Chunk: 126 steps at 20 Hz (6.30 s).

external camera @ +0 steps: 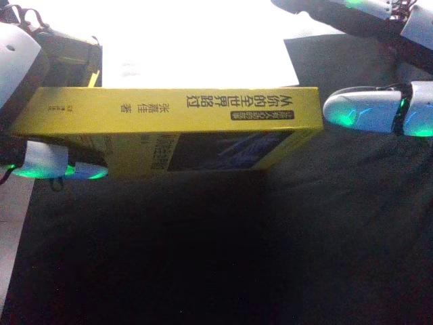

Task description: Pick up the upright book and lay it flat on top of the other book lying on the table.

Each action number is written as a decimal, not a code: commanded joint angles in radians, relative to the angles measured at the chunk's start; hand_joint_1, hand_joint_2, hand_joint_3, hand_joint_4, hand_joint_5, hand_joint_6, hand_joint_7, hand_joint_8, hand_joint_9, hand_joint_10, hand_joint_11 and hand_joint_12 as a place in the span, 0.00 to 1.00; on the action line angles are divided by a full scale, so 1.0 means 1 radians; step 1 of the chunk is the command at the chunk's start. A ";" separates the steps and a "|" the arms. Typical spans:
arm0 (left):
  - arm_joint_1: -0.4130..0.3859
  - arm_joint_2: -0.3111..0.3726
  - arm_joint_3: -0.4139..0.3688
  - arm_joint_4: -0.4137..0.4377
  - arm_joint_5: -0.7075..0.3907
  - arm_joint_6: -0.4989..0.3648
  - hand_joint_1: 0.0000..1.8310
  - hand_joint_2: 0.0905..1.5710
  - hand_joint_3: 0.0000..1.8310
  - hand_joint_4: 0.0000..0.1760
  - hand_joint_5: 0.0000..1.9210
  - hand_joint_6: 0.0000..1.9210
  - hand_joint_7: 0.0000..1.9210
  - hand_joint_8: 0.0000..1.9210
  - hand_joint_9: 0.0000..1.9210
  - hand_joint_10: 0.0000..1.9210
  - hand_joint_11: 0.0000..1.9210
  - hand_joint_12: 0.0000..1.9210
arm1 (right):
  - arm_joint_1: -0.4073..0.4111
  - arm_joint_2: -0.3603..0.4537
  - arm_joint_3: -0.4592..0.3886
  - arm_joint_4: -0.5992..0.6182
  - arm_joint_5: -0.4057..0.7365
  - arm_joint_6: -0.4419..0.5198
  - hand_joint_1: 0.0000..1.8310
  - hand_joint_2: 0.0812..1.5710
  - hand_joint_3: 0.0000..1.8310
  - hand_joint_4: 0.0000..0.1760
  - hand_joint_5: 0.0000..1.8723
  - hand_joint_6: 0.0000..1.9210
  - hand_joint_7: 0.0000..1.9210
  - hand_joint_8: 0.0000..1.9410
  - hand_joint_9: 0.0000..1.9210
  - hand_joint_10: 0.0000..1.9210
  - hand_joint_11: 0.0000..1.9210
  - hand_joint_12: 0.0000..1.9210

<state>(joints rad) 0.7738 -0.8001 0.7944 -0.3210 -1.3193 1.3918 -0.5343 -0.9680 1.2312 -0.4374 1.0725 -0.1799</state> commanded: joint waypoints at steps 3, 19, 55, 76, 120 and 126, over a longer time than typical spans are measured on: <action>-0.010 0.016 -0.007 0.049 -0.179 0.000 0.78 0.28 0.92 0.00 0.57 0.96 0.56 1.00 0.74 1.00 0.42 0.95 | 0.014 0.005 -0.007 0.047 0.112 0.008 0.19 0.76 0.00 0.60 0.00 0.00 0.00 0.00 0.00 0.00 0.00 0.00; -0.032 -0.029 0.014 0.009 -0.180 0.000 0.90 0.15 1.00 0.00 0.57 0.94 0.61 0.96 0.64 1.00 0.69 1.00 | -0.032 -0.102 0.030 0.045 0.111 0.078 0.18 0.76 0.00 0.69 0.00 0.00 0.00 0.00 0.00 0.00 0.00 0.00; -0.010 -0.058 0.006 -0.030 -0.259 0.000 0.90 0.15 1.00 0.00 0.57 0.91 0.60 0.94 0.64 1.00 0.77 1.00 | -0.175 -0.159 0.050 0.114 0.105 0.111 0.45 0.70 0.00 0.00 0.00 0.00 0.00 0.00 0.00 0.00 0.00 0.00; 0.026 -0.069 -0.013 -0.005 -0.311 0.000 0.90 0.16 0.98 0.00 0.56 0.92 0.60 0.95 0.63 1.00 0.72 1.00 | -0.181 -0.240 0.158 0.174 0.027 0.111 0.68 0.81 0.01 0.00 0.10 0.70 0.30 0.76 0.21 0.79 0.09 1.00; 0.232 0.011 -0.069 -0.131 -0.365 0.000 0.38 0.59 0.01 0.81 0.00 0.00 0.00 0.00 0.00 0.00 0.00 0.00 | -0.011 -0.044 0.085 0.199 0.167 0.065 0.60 0.88 0.00 1.00 0.72 1.00 0.84 1.00 0.95 1.00 0.98 1.00; 0.232 0.001 -0.065 -0.129 -0.355 0.000 0.39 0.61 0.01 0.87 0.00 0.00 0.00 0.00 0.00 0.00 0.00 0.00 | 0.034 -0.055 0.135 0.200 0.139 0.047 0.57 0.86 0.00 1.00 0.72 1.00 0.85 1.00 0.95 1.00 0.98 1.00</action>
<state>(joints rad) 1.0107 -0.7963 0.7246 -0.4793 -1.5562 1.3918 -0.5117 -1.0279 1.3682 -0.2951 1.0786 -0.1413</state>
